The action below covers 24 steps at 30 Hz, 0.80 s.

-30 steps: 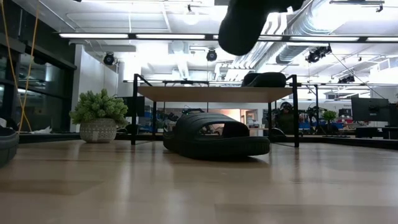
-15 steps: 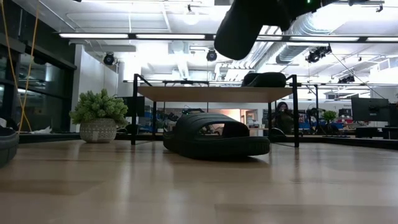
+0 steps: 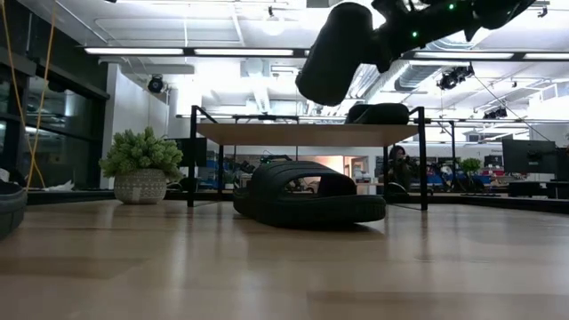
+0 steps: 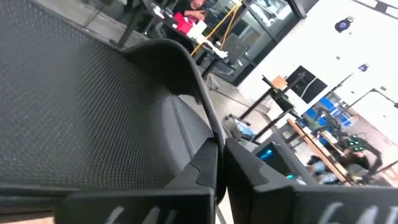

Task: Pick and place slides into the shelf
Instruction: Put the black slide on the shelf

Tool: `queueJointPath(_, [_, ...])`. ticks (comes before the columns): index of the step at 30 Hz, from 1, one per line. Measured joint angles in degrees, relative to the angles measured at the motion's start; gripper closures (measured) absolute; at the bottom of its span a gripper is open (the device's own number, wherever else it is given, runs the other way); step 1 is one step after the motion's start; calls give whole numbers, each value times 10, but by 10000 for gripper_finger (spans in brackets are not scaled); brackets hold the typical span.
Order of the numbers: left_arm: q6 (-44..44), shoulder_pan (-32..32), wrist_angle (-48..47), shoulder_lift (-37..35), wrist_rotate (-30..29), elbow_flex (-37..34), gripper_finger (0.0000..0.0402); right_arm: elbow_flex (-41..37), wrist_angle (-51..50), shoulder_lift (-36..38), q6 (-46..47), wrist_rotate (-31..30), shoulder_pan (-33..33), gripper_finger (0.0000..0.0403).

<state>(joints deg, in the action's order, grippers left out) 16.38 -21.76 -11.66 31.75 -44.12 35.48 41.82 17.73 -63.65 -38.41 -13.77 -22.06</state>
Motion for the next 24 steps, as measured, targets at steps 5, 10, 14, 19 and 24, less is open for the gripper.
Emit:
queueJointPath(5, [0, 0, 0, 0, 0, 0, 190, 0, 7, -18, 14, 36, -28, 403])
queueJointPath(10, [0, 0, 0, 0, 0, 0, 190, 0, 16, -44, 11, 41, -51, 403])
queueJointPath(14, [0, 0, 0, 0, 0, 0, 190, 0, 40, -66, 11, 59, -62, 403])
queueJointPath(19, [0, 0, 0, 0, 0, 0, 190, 0, 64, -85, 9, 71, -73, 403])
queueJointPath(24, [0, 0, 0, 0, 0, 0, 190, 1, 64, -89, 11, 86, -86, 403])
